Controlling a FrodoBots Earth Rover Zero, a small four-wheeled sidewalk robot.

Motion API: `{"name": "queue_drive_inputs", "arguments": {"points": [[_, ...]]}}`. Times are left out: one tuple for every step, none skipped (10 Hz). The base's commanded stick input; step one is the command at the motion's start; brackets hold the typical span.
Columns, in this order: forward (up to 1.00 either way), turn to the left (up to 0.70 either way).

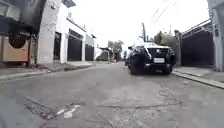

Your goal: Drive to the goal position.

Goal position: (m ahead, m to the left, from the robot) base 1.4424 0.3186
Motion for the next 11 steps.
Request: {"name": "queue_drive_inputs", "arguments": {"points": [[1.00,0.06],[1.00,0.10],[1.00,0.11],[1.00,-0.02],[1.00,-0.12],[1.00,-0.22],[1.00,-0.31],[1.00,-0.19],[1.00,0.00],[1.00,0.00],[1.00,0.00]]}}
